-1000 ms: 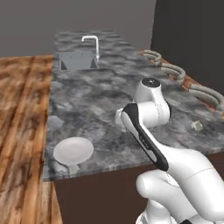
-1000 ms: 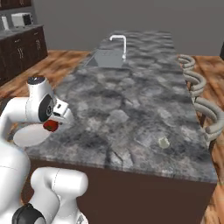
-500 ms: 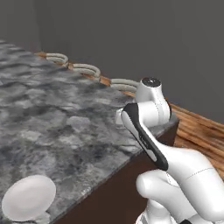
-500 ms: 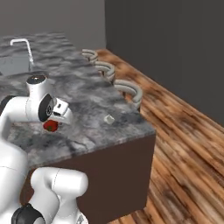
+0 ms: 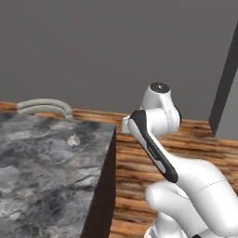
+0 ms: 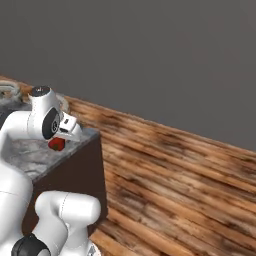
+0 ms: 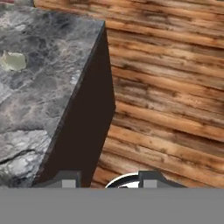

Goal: Pick the bell pepper from the counter and place it in the microwave.

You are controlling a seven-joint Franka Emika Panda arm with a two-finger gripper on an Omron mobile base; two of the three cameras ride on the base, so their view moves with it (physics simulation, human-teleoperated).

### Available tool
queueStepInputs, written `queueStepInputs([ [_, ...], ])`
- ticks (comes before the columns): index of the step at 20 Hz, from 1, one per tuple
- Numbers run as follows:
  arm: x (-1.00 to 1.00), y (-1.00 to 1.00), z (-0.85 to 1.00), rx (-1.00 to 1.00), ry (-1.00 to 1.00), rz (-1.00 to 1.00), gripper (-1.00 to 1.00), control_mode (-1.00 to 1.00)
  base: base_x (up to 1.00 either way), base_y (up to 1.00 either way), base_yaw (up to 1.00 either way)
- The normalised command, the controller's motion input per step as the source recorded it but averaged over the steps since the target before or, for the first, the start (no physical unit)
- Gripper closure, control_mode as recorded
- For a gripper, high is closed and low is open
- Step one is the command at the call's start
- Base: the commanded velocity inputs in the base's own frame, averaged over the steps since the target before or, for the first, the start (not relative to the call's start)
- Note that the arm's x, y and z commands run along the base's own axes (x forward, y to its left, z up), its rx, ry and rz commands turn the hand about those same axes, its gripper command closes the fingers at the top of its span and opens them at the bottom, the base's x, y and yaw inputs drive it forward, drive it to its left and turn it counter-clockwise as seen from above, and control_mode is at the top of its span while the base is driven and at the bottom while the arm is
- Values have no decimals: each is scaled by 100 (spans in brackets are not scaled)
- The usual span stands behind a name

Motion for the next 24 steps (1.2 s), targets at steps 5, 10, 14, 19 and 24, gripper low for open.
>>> queueStepInputs([
  [5,0,0,0,0,0,0,100,100,0,30,-94],
  [10,0,0,0,0,0,0,100,100,0,28,-95],
  [14,0,0,0,0,0,0,100,100,0,27,-95],
  [19,0,0,0,0,0,0,100,100,1,14,-93],
  [24,0,0,0,0,0,0,100,100,18,0,-82],
])
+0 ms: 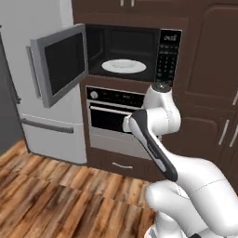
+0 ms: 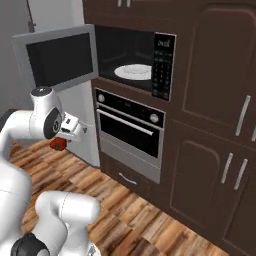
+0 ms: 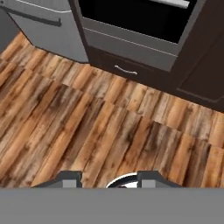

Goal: Pick the bell pepper from the counter and place it in the microwave.

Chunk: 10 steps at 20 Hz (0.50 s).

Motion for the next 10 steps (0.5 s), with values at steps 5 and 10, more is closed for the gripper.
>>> queueStepInputs([
  [5,0,0,0,0,0,0,100,100,75,3,-63],
  [10,0,0,0,0,0,0,100,100,92,19,-32],
])
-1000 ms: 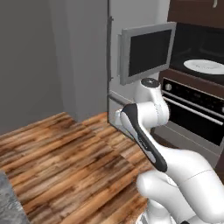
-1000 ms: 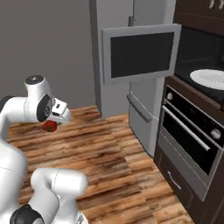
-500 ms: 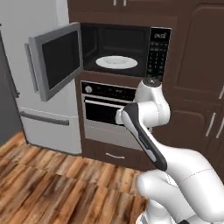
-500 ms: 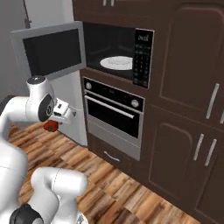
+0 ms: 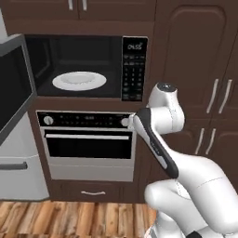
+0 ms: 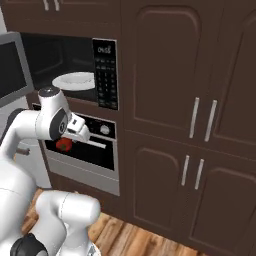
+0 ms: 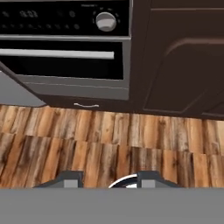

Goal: Pick the bell pepper from the counter and place it in the microwave.

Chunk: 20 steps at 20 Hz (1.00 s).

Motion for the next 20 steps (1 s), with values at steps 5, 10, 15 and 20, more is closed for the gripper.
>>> queueStepInputs([
  [5,0,0,0,0,0,0,100,100,31,48,-1],
  [10,0,0,0,0,0,0,100,100,57,56,-10],
  [15,0,0,0,0,0,0,100,100,44,60,-15],
  [20,0,0,0,0,0,0,100,100,42,50,-21],
])
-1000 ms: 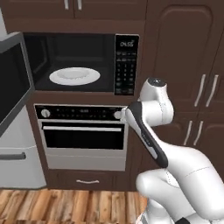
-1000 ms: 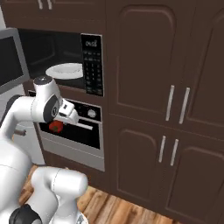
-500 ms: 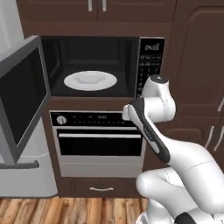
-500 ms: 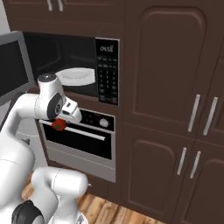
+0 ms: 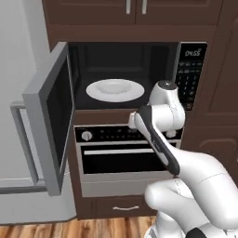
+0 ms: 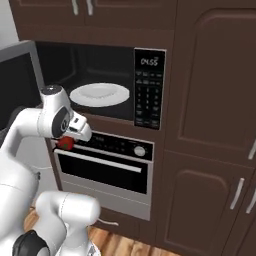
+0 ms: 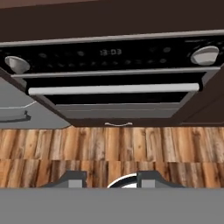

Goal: Pick the bell pepper from the counter and place it in the microwave.

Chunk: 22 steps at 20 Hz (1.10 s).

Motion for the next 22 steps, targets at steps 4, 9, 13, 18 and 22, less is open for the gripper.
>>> queueStepInputs([
  [4,0,0,0,0,0,0,100,100,61,25,-28],
  [9,0,0,0,0,0,0,100,100,53,40,-11],
  [13,0,0,0,0,0,0,100,100,45,52,-4],
  [18,0,0,0,0,0,0,100,100,7,17,-1],
  [22,0,0,8,0,-17,1,100,-100,0,0,0],
])
